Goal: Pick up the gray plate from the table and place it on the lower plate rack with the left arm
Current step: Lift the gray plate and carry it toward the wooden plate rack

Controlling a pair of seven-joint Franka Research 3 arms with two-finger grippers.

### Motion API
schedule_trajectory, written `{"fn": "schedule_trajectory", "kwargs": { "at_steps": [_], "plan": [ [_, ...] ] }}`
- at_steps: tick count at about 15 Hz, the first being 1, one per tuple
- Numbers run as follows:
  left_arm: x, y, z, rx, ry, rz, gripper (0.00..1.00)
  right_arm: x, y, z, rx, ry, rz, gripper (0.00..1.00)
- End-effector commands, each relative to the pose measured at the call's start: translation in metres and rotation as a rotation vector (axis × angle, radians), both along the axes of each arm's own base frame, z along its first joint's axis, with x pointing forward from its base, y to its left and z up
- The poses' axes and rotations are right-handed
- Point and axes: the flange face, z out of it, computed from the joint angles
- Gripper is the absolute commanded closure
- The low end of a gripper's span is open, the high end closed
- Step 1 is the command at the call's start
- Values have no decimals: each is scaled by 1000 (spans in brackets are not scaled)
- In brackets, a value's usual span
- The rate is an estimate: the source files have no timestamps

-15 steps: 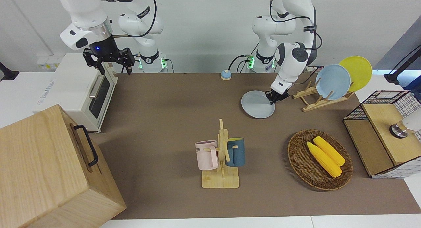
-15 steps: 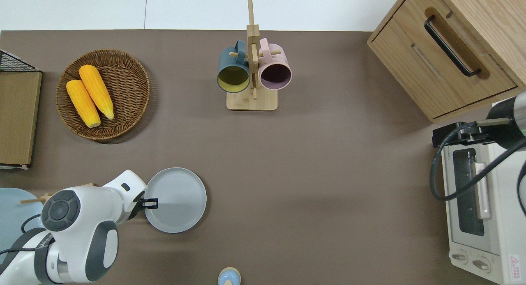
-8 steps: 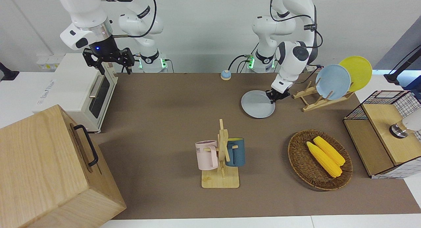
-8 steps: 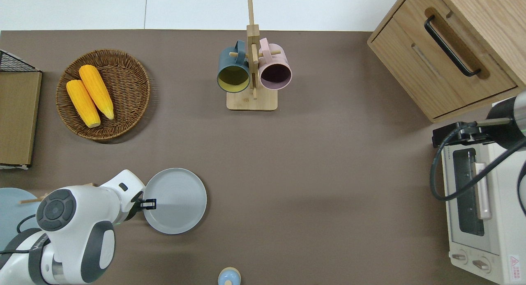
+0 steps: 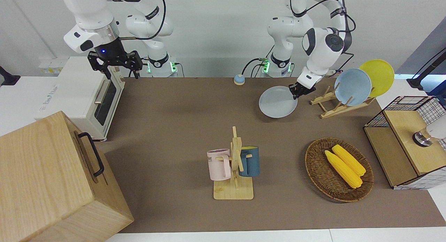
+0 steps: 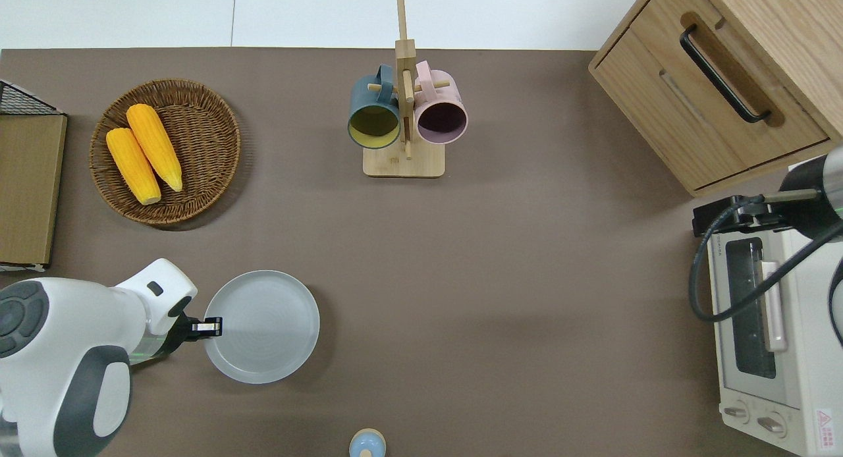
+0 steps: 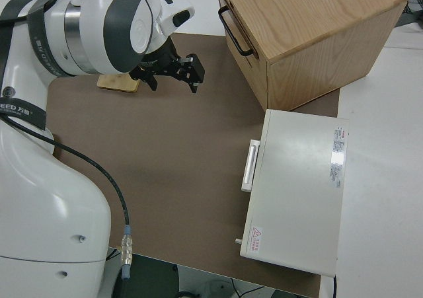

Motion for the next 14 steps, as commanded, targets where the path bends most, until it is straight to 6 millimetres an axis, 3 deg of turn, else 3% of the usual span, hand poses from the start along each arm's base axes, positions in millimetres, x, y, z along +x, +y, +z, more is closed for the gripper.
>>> {"fn": "schedule_trajectory", "kwargs": {
  "at_steps": [1, 4, 6, 9, 14],
  "plan": [
    [3, 16, 50, -7, 33, 25, 1000, 0, 1, 3, 3, -5, -3, 17],
    [12, 49, 115, -23, 51, 68, 1000, 0, 1, 3, 3, -4, -3, 17],
    [12, 58, 140, 23, 58, 67, 1000, 0, 1, 3, 3, -4, -3, 17],
    [11, 69, 163, 63, 59, 76, 1000, 0, 1, 3, 3, -5, -3, 17],
    [7, 91, 184, 255, 81, 63, 1000, 0, 1, 3, 3, -5, -3, 17]
  ]
}}
